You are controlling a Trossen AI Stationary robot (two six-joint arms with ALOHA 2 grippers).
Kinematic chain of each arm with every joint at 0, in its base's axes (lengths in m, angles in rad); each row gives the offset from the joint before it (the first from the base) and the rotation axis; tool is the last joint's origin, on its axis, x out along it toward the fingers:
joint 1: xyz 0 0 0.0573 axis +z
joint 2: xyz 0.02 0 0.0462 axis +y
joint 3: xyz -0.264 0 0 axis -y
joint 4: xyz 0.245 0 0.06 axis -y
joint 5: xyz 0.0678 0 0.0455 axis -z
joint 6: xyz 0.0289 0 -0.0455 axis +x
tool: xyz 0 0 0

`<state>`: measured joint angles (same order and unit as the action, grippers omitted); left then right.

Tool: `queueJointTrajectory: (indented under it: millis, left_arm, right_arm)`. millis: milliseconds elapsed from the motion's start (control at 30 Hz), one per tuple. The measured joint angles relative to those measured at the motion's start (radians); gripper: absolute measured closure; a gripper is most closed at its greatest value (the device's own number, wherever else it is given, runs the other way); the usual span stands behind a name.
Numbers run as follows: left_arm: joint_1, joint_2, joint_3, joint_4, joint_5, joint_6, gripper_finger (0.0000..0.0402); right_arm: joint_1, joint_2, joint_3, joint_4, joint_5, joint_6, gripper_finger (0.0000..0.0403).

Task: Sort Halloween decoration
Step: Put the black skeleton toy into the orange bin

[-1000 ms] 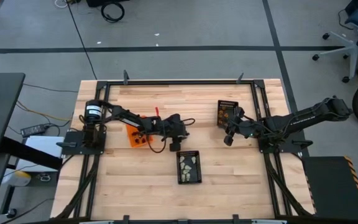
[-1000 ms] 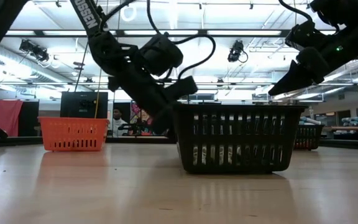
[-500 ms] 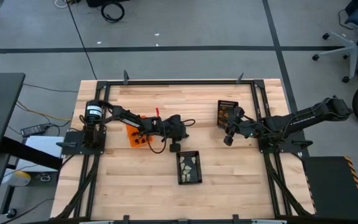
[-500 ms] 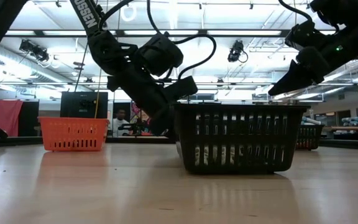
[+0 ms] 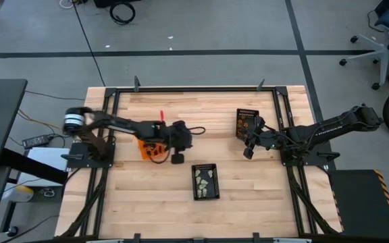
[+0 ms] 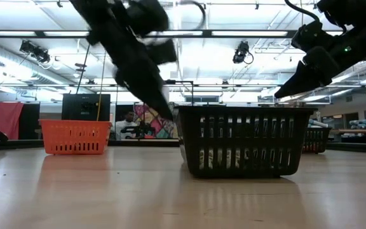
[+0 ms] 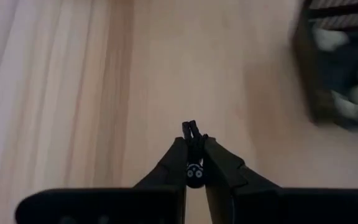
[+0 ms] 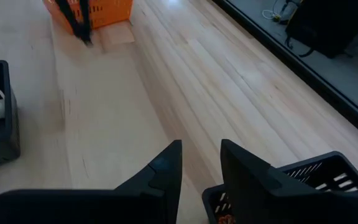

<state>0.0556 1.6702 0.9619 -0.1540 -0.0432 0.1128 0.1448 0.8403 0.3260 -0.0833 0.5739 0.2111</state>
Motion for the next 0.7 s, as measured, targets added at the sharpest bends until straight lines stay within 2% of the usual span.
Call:
queueJointTrajectory:
  millis: [267, 433, 567, 700]
  left_arm:
    - [-0.049, -0.286, 0.000, -0.411, -0.007, -0.179, 0.0367]
    - [-0.084, -0.383, -0.013, -0.644, -0.028, -0.303, 0.0366]
    - [-0.107, -0.398, -0.102, -0.649, -0.087, -0.354, 0.0354]
    - [-0.096, -0.397, -0.195, -0.612, -0.126, -0.382, 0.0305]
  right_arm:
    - [0.000, 0.000, 0.000, 0.003, -0.033, 0.000, 0.0288]
    - [0.000, 0.000, 0.000, 0.010, -0.052, -0.001, 0.0288]
    - [0.000, 0.000, 0.000, 0.050, -0.053, -0.002, 0.0288]
    - [0.000, -0.015, 0.000, 0.065, -0.066, 0.000, 0.0288]
